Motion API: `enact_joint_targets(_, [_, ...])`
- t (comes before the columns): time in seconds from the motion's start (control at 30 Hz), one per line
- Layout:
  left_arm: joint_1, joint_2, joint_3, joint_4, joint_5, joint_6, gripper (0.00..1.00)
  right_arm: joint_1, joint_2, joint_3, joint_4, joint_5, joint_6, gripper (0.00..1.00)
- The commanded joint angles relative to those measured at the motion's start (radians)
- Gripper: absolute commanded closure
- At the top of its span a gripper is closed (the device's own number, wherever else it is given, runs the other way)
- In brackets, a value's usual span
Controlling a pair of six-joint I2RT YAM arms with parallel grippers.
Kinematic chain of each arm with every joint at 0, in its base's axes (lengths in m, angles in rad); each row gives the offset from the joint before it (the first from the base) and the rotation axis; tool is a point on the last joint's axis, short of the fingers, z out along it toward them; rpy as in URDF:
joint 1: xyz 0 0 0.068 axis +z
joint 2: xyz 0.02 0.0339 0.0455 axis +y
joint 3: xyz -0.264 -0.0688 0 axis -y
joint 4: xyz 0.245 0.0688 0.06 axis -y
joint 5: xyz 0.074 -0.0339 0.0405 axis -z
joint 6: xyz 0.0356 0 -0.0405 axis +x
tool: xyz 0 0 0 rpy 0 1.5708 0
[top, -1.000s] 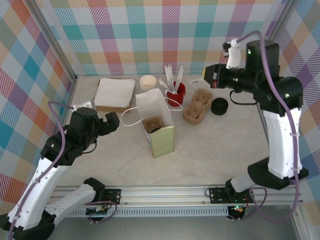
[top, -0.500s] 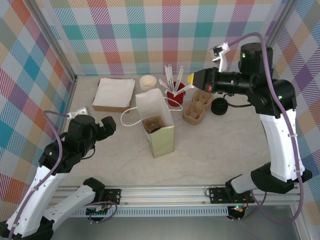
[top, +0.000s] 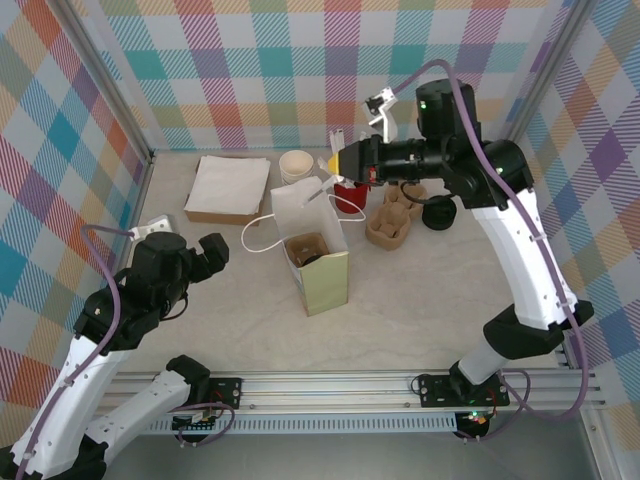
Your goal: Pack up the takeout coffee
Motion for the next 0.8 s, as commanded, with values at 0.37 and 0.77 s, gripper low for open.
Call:
enact_joint_targets(0.37, [0.013, 0.002, 0.026, -0.009, 0.002, -0.003, 0.0, 0.041, 0.19, 0.035, -0.057, 0.125, -0.123, 0.74])
enact_joint_targets(0.77, [0.019, 0.091, 0.09, 0.022, 0.063, 0.004, 0.0, 0.041, -0.011, -0.066, -0.066, 0.367, -0.23, 0.54])
